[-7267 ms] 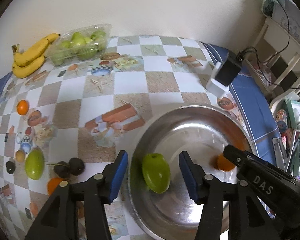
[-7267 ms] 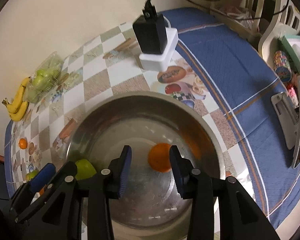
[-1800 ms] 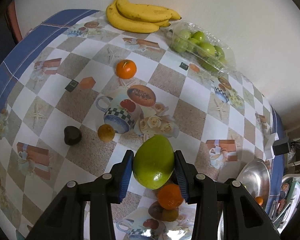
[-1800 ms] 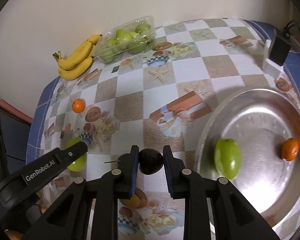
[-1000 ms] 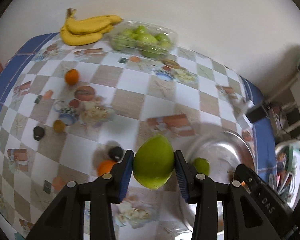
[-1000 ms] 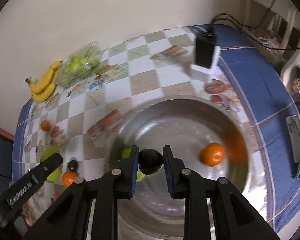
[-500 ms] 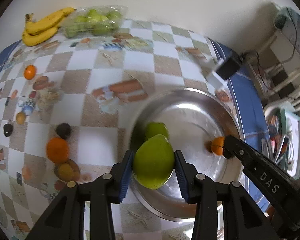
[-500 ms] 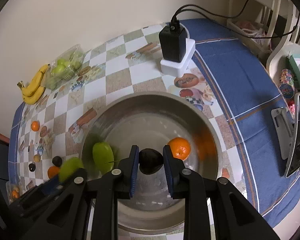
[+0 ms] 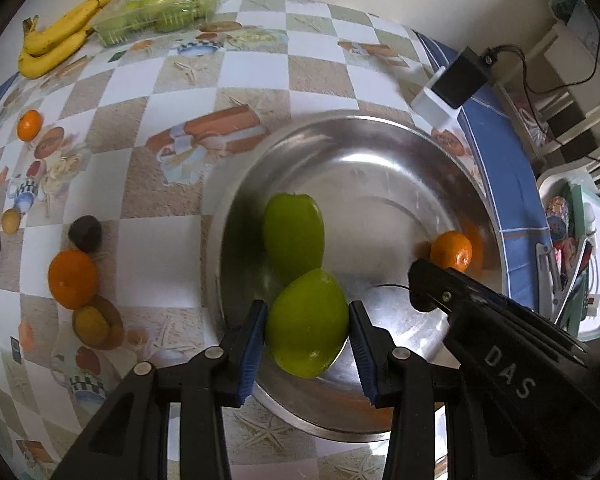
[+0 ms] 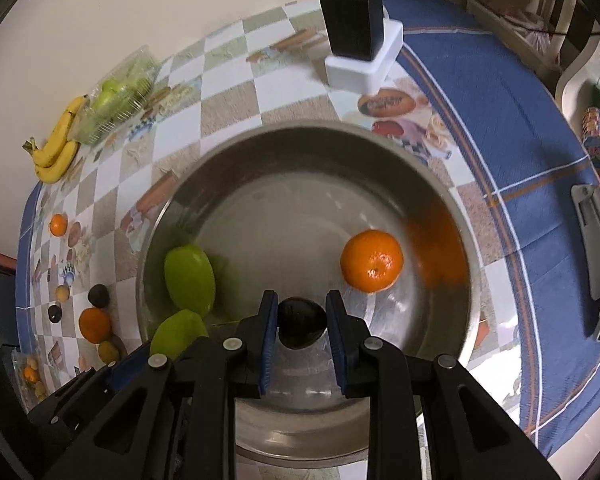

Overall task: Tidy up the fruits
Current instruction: 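Carry the lime and plum into the steel bowl and open both tools, then withdraw both open tools from the bowl back toward the fruit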

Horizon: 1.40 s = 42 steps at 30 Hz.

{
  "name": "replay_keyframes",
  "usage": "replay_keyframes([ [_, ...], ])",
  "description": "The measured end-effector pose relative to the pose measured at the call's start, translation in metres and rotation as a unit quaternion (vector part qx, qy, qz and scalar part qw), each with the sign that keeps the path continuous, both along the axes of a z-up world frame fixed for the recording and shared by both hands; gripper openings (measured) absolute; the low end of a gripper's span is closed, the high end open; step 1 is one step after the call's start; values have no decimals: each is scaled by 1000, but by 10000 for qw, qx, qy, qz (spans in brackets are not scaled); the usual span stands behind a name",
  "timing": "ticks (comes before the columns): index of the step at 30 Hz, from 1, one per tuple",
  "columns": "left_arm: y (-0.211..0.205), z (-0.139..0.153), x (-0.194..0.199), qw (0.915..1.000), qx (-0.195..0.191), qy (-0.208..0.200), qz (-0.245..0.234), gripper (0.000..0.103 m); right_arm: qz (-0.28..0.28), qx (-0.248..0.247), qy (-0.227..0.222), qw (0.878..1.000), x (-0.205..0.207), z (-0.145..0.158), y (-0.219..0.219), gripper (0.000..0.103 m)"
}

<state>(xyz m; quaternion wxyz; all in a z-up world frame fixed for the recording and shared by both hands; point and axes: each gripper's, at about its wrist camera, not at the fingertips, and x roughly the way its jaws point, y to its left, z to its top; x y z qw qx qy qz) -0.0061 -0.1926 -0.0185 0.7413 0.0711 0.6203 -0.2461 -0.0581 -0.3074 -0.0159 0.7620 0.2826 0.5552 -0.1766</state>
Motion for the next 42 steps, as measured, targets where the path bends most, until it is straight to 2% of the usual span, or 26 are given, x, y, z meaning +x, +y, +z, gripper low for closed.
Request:
replay_keyframes([
  [18,-12,-22,0,9997,92,223,-30,44,-112,95,149,9998,2,-15,-3,27],
  [31,-5,1,2,9998,-183,40,-36,49,-191,28,-104,9998,-3,3,-7,27],
  [35,4,7,6,9996,-257,20,85,49,-236,-16,-231,9995,-4,13,-9,27],
  [42,39,15,29,9972,-307,-102,670,49,-232,-74,-293,9993,-4,19,-9,26],
])
